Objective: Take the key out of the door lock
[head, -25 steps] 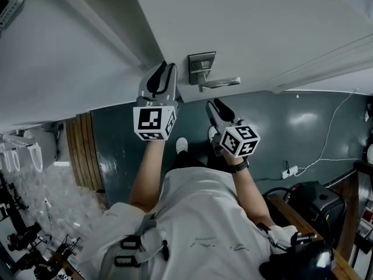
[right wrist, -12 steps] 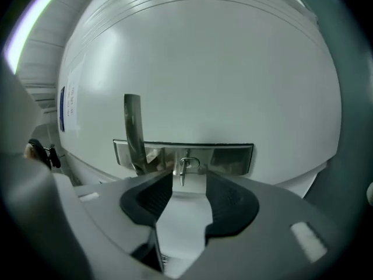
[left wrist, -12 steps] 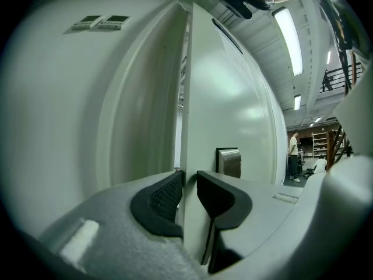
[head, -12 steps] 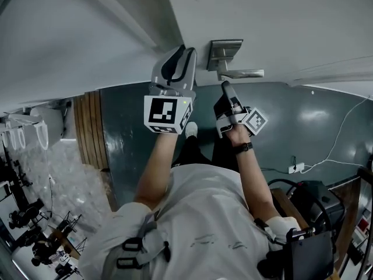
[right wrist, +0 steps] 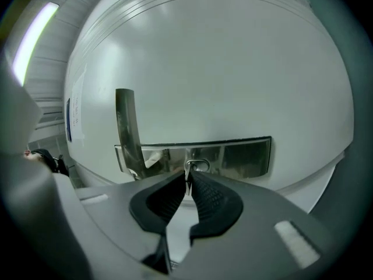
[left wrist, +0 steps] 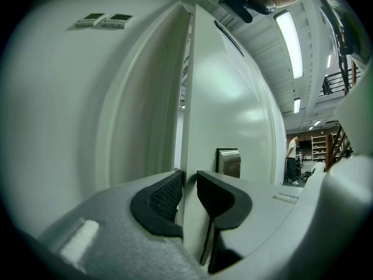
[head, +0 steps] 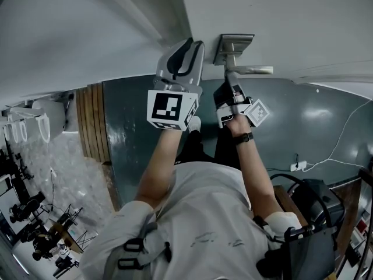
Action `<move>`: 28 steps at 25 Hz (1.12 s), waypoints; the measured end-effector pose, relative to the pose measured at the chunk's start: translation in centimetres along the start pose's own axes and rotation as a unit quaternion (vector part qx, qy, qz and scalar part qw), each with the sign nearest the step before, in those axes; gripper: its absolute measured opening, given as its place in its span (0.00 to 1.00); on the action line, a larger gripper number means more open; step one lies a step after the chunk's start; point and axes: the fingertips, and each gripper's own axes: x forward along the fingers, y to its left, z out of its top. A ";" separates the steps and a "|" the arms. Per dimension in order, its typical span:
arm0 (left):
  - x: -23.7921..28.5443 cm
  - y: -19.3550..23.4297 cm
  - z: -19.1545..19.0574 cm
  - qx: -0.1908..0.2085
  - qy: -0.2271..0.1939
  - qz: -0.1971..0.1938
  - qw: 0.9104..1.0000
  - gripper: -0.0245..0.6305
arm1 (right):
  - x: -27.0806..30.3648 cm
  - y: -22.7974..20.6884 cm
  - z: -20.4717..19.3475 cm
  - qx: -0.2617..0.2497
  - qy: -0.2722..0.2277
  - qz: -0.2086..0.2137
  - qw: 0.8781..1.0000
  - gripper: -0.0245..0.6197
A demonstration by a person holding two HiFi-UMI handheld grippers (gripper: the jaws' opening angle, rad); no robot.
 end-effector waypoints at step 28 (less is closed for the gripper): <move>-3.5 -4.3 -4.6 -0.021 0.024 -0.073 0.997 0.16 | -17.0 4.5 0.3 -0.329 0.075 -0.211 0.918 0.07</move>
